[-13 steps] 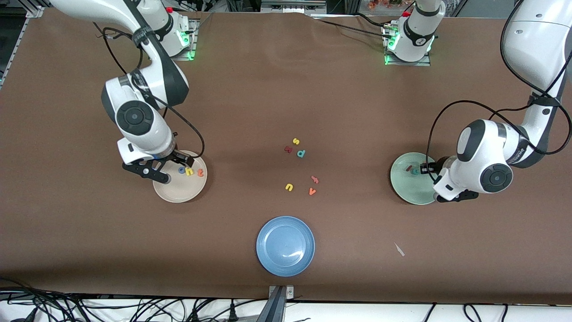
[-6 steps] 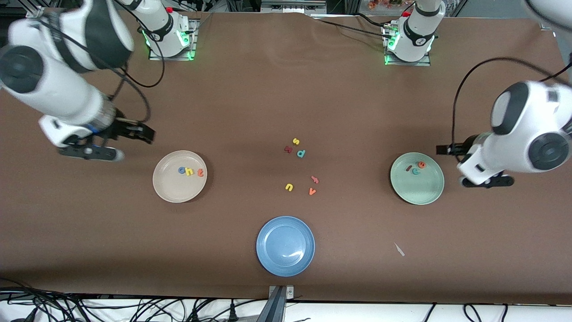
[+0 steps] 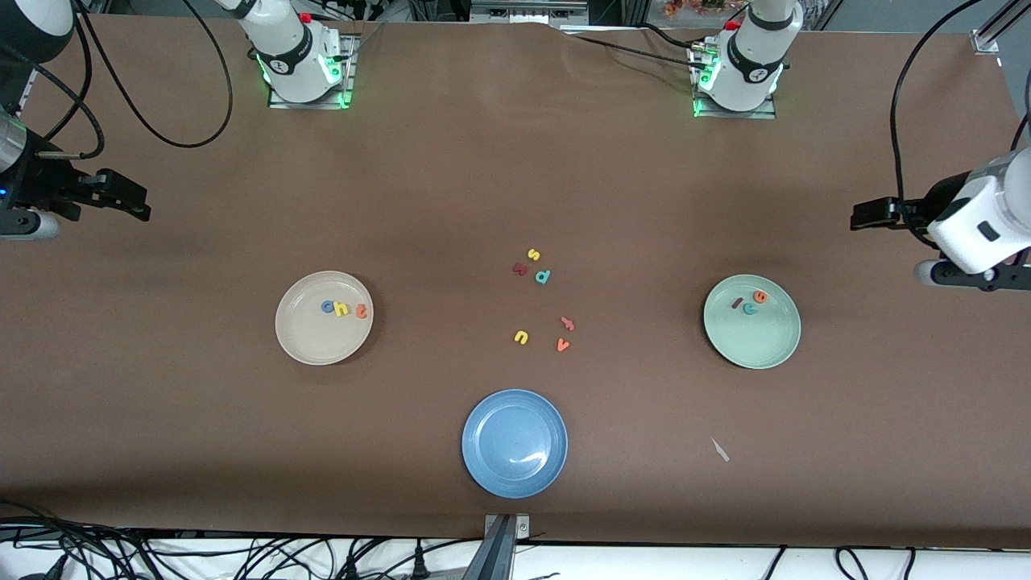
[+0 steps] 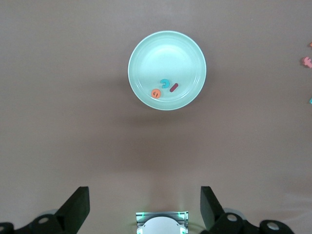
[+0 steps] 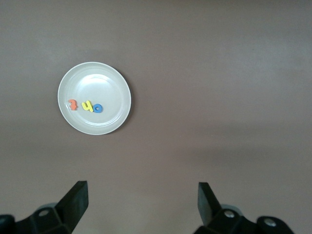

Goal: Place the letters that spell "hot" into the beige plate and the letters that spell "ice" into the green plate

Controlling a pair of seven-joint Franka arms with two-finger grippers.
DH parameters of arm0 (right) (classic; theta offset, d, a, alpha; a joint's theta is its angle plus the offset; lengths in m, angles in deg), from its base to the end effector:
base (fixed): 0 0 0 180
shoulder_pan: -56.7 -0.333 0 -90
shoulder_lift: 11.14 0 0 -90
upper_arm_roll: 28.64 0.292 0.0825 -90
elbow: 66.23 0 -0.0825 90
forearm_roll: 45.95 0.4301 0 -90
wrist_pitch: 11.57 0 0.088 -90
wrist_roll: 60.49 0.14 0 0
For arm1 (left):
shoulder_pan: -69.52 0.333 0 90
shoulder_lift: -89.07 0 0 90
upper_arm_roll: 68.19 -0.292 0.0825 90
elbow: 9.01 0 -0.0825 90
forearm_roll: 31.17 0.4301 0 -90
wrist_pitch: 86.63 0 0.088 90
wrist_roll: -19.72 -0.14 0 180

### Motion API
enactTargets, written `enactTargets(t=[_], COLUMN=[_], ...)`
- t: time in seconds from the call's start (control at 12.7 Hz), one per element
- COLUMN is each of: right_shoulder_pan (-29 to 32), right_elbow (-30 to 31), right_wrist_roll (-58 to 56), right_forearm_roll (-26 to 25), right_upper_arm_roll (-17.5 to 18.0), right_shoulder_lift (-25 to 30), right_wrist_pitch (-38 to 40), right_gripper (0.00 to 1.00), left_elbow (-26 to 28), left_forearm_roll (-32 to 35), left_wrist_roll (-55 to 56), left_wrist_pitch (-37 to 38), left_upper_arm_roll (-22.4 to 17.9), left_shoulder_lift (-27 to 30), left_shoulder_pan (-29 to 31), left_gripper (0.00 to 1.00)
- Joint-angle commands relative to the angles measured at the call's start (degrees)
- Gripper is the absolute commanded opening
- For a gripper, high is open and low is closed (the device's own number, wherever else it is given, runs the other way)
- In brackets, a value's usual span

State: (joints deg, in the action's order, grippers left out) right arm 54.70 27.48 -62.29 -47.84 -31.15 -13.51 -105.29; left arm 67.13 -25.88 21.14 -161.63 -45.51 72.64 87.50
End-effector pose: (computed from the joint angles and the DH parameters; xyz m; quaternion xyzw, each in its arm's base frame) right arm 0.6130 -0.0095 0.5144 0.9996 0.0127 -0.0209 0.0169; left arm 0.6340 -0.0093 0.5043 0.9895 -0.0234 -0.1425 0.0017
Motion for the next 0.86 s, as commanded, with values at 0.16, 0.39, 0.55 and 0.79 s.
enactTargets(t=[0.16,0.39,0.55,0.79], right_shoulder_pan=[-0.63,-0.37,-0.37,-0.37], right_elbow=[-4.58,-4.59,-4.67,-5.20], right_wrist_roll=[-0.32,-0.93,-0.85,-0.67], right_forearm_roll=[2.84,2.59,2.24,2.41], right_upper_arm_roll=[0.22,-0.13,-0.04,-0.04], right_shoulder_lift=[-1.15,-1.15,-0.97,-1.23], right_wrist_pitch=[6.08,6.89,7.32,7.59], right_gripper=[1.00,0.99,1.00,1.00], left_elbow=[-1.61,-1.61,-1.61,-1.52], left_forearm_roll=[-1.51,-3.62,-3.54,-3.45], left_wrist_roll=[-1.60,-1.51,-1.51,-1.51], left_wrist_pitch=[1.08,0.73,0.65,0.64], left_upper_arm_roll=[0.09,-0.17,-0.17,-0.17], left_shoulder_lift=[0.34,0.25,0.34,0.25], left_shoulder_pan=[0.39,0.74,1.01,1.01], left_gripper=[1.00,1.00,1.00,1.00])
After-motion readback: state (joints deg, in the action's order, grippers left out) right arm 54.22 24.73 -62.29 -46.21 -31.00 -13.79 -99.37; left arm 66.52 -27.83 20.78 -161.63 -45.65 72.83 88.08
